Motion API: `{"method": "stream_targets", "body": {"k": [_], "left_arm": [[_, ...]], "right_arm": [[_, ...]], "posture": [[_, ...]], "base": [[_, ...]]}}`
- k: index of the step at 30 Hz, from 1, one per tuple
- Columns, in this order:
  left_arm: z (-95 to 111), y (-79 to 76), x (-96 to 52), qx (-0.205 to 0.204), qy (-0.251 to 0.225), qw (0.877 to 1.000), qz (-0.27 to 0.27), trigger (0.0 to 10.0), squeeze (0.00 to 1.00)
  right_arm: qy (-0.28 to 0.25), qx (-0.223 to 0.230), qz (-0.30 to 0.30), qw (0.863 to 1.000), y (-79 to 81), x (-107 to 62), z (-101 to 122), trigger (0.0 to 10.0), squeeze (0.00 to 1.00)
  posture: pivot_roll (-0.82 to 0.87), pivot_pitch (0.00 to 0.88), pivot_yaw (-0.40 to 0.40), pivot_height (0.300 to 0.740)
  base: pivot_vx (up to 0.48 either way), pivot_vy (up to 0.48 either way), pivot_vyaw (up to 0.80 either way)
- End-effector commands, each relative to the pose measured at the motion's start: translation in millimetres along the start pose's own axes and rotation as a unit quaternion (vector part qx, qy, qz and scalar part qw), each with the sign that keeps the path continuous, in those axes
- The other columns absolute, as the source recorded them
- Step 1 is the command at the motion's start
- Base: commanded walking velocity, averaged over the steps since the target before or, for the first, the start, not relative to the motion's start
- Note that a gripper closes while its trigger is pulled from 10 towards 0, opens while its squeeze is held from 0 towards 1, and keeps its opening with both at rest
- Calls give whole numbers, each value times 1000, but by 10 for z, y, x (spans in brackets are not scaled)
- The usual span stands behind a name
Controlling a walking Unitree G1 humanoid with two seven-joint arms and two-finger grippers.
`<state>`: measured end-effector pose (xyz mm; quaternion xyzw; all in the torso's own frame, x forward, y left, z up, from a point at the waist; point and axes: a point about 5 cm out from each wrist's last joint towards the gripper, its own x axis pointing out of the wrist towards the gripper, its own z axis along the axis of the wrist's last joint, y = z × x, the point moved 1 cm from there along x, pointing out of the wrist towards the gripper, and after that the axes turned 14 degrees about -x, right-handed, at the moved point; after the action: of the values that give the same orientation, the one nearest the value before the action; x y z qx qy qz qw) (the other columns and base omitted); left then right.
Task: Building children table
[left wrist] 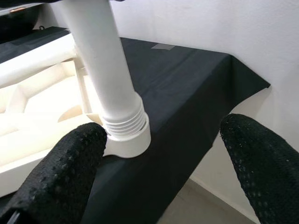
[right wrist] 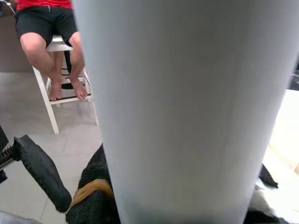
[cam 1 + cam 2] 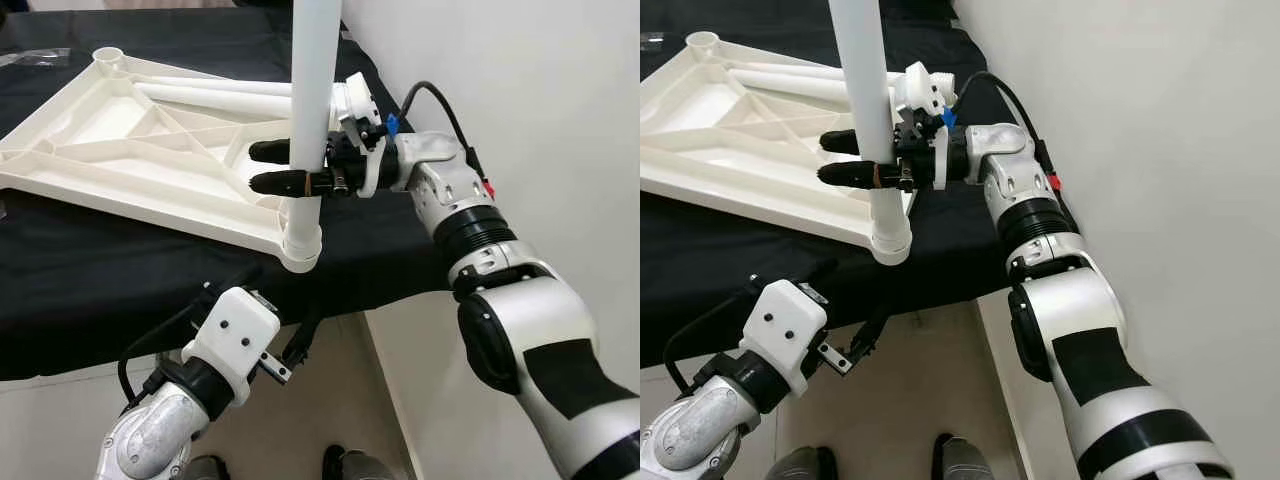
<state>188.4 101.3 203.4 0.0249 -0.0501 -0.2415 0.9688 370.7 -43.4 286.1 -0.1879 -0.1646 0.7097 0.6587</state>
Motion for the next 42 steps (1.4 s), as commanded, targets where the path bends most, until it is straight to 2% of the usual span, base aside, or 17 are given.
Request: {"method": "stream_targets", "body": {"k": [1, 8, 16, 24, 32, 36, 42], "left_arm": [[18, -27, -20, 0, 2, 1000, 1, 10000, 0], [43, -37, -28, -2, 1, 1000, 2, 10000, 0], [74, -53, -14, -3, -3, 1000, 0, 10000, 0], [83, -51, -10, 0, -2, 1000, 1, 10000, 0], [93, -40, 10, 1, -3, 1000, 1, 10000, 0], [87, -35, 21, 1, -2, 1000, 2, 10000, 0], [90, -32, 44, 2, -5, 1000, 1, 10000, 0]], "right_arm": [[28, 78, 26, 996, 214, 91, -348, 10000, 0], [10, 98, -13, 995, 164, 95, -341, 10000, 0], [-1, 129, -69, 989, 151, -29, -429, 10000, 0], [16, 124, -95, 988, 159, -104, -496, 10000, 0], [15, 108, -87, 990, 180, -117, -495, 10000, 0], [34, 99, -71, 992, 224, -41, -529, 10000, 0], [33, 89, -24, 995, 305, 72, -533, 10000, 0]], "posture": [[131, 247, -138, 740], [125, 261, -139, 740], [119, 269, -133, 740], [115, 266, -128, 740], [111, 263, -127, 740], [105, 262, -122, 740], [105, 256, -127, 740]], "base": [[0, 0, 0], [0, 0, 0], [0, 0, 0], [0, 0, 0], [0, 0, 0], [0, 0, 0], [0, 0, 0]]}}
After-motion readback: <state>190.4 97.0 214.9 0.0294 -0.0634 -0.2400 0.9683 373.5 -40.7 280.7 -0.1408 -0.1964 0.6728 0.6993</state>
